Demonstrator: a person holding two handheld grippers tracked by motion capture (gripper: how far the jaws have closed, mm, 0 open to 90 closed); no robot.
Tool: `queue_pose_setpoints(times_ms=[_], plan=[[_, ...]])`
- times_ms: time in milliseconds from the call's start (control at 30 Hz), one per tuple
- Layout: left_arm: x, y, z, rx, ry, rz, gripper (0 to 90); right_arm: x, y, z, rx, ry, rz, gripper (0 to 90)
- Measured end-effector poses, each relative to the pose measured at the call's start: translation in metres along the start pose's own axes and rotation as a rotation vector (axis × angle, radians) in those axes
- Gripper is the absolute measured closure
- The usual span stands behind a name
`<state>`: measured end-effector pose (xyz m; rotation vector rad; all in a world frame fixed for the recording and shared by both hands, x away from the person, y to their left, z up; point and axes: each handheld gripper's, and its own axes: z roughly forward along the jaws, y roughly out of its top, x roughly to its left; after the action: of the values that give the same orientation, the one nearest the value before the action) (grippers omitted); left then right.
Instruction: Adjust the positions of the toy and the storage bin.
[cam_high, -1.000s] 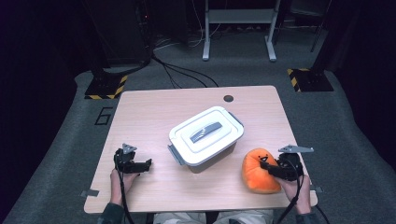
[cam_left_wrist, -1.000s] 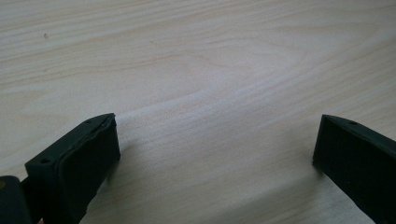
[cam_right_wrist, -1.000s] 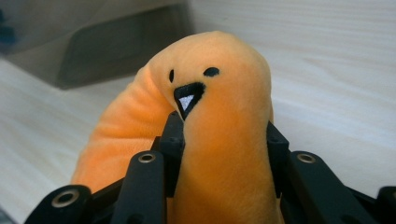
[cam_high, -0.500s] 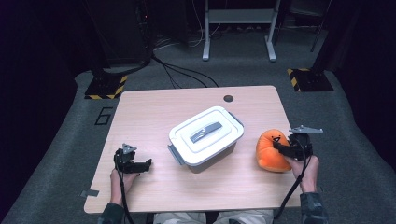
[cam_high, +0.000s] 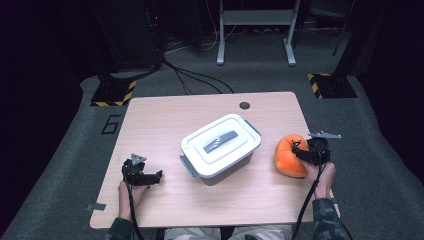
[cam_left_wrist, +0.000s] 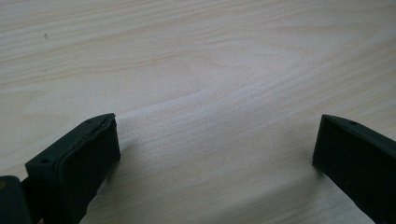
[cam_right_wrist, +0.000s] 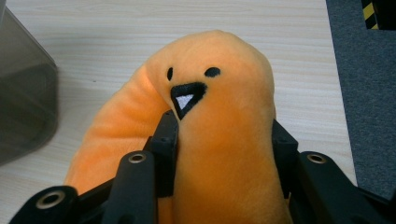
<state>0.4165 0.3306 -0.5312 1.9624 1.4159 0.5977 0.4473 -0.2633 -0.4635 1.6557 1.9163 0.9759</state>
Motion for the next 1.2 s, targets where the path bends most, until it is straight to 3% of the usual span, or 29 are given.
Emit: queue_pose_setpoints(times_ms=[100,233,333,467,767,1200], plan=[[0.0,0.0,0.0,0.0,0.0,0.0,0.1,-0.001,0.001,-0.001,-0.001,0.004,-0.006,50.8],[0.0,0.0,0.0,0.0,0.0,0.001,0.1,0.002,0.002,-0.005,-0.025,0.019,-0.001,36.7],[0.0,0.0,0.0,0.0,0.001,0.001,0.0,0.005,0.003,-0.007,-0.037,0.007,-0.002,24.6],[0.0,0.0,0.0,0.0,0.001,0.001,0.1,0.008,0.007,-0.013,-0.05,-0.007,-0.015,16.6],[0.0,0.0,0.0,0.0,0.001,0.002,0.1,0.009,0.009,-0.02,-0.048,-0.002,-0.02,6.0],[0.0,0.0,0.0,0.0,0.001,0.0,0.1,0.019,-0.002,-0.051,-0.094,0.011,-0.054,3.6]])
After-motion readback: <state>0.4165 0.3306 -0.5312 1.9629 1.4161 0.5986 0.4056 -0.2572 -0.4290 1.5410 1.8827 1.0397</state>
